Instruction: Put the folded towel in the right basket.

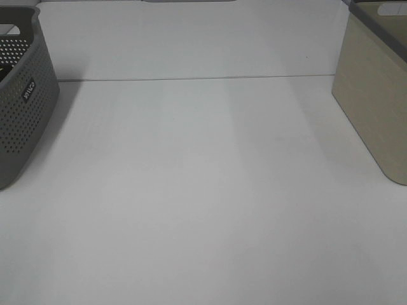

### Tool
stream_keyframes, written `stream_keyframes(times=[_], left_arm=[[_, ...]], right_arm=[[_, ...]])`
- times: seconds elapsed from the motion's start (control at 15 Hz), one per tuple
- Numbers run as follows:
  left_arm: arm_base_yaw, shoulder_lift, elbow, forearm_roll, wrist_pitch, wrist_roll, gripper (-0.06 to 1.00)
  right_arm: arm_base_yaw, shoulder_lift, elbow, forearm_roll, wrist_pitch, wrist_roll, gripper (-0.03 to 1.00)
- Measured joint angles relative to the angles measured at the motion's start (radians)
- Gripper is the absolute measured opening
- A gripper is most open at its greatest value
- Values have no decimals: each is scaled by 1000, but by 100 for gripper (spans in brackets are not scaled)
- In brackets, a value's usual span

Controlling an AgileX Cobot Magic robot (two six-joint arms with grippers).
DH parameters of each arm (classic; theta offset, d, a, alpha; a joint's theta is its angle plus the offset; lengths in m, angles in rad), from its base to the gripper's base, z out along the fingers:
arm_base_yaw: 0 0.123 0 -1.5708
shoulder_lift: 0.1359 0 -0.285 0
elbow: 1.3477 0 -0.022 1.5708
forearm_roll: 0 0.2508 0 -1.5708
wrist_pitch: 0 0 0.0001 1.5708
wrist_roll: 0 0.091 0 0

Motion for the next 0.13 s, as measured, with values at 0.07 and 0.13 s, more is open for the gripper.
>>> stream_keyframes(times=[0.07,0.13], left_arm=[[0,0,0,0,0,0,97],[0,0,0,0,0,0,97]], right_arm=[[0,0,0,0,0,0,60],[0,0,0,0,0,0,60]])
